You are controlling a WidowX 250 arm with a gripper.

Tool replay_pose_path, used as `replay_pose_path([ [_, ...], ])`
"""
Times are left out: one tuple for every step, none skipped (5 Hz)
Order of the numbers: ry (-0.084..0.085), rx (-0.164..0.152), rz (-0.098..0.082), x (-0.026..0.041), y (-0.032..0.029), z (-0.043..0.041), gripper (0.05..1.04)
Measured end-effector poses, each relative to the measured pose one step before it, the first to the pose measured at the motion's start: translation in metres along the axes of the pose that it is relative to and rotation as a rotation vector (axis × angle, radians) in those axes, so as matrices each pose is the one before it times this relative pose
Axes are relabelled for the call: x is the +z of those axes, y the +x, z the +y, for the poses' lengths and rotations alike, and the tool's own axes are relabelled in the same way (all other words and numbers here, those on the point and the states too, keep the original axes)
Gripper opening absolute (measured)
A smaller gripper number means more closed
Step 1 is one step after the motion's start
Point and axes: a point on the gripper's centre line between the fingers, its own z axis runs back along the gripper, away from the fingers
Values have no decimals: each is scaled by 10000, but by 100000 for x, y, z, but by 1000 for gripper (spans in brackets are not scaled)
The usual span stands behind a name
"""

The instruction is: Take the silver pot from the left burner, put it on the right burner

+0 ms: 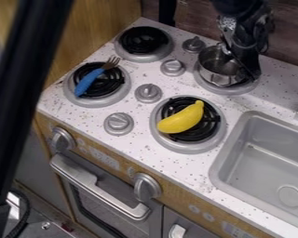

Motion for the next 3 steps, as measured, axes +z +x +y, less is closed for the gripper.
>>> replay_pose_path([
  [-783,598,1352,2255,-2653,-1601,1002],
  [-1147,942,1573,1458,-3108,-1992,999],
  [-827,119,-448,1415,-3059,-2024,998],
])
